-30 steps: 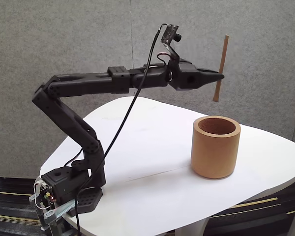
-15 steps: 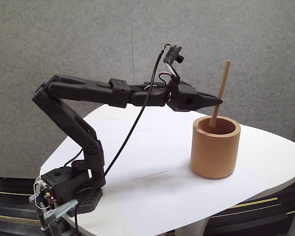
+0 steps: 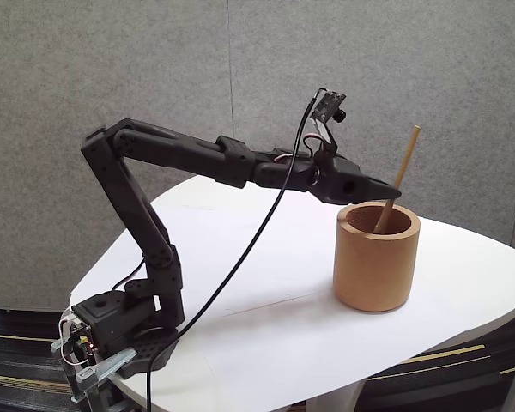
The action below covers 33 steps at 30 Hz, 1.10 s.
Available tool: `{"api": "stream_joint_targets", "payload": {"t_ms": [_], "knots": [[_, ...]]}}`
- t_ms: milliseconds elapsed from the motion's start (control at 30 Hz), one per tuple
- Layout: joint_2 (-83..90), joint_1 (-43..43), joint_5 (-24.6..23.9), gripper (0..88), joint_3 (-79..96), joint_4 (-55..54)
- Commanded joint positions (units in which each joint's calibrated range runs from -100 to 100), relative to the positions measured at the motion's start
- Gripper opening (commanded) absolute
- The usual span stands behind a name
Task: Grab the pen and put it in the pen holder.
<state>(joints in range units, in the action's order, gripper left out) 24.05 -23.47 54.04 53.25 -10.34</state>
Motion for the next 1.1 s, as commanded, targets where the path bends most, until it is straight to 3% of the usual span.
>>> {"api": "stream_joint_targets", "payload": {"t_ms": [0,1067], "knots": [[-0.01,1.14,-0.21,0.4,-3.34,-1.02],[-2.78,3.33,0.1,0.4,-0.9,-1.02]]}}
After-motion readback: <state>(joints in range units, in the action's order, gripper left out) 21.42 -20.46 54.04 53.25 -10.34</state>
